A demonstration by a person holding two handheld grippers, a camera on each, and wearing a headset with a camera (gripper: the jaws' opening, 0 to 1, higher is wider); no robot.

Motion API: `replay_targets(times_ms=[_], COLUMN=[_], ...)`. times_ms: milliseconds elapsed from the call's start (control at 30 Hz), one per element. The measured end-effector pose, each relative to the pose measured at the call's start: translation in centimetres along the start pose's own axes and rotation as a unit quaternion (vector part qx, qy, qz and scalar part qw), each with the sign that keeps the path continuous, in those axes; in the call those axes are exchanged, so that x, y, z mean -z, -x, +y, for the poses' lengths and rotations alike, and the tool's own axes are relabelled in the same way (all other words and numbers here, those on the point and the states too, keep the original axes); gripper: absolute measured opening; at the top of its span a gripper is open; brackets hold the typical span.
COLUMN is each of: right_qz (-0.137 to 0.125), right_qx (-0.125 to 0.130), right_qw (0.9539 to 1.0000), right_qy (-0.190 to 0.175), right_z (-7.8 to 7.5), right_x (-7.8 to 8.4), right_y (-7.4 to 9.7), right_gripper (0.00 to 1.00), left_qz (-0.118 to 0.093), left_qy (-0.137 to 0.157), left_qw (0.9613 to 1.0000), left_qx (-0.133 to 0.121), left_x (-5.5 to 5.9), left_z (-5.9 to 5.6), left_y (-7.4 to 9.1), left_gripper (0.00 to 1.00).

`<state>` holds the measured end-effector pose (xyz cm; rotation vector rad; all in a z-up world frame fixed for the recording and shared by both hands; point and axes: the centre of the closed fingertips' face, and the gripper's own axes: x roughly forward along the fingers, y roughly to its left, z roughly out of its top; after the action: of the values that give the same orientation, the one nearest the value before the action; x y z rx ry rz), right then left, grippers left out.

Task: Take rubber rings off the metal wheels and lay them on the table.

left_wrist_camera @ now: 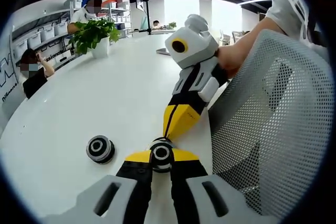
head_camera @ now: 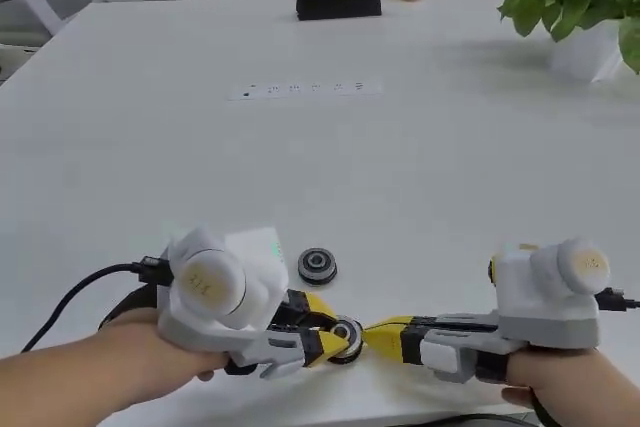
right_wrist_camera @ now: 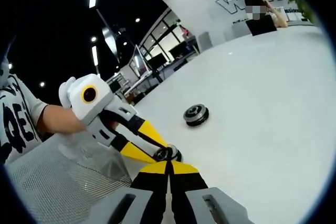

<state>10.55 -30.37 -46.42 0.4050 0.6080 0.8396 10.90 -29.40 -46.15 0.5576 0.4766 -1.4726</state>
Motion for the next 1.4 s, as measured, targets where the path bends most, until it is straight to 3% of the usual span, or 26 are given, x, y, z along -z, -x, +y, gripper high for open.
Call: replay_targets(times_ms=[333,800,967,1400], right_qz=[-0.005,0.003,-0.002,-0.011], right_qx=[0.004,-0.007,-0.017,-0.045], right_qw=[1.0000,0.9997,0.9993,0.9987], right_qy=[-0.001,0.025,0.035,0.022], right_z=[0.3,1.1,1.6,2.5], right_x=[-0.2,-0.3,-0.8,-0.8], right_y=[0.0,-0.8,-1.4,-0.9], right_gripper=[0.00,0.00,0.00,0.00], left_qz=[0.003,0.007,0.007,0.004], left_qy=[0.003,0.006,0.006,0.005], left_qw=[1.0000,0.9999,0.9999,1.0000], left_qx=[-0.004,-0.006,-0.006,-0.005], left_x=[0.0,0.0,0.1,0.1], left_z=[0.0,0.0,0.0,0.1], left_y=[0.0,0.0,0.0,0.1], left_gripper=[0.07,0.07,0.07,0.07])
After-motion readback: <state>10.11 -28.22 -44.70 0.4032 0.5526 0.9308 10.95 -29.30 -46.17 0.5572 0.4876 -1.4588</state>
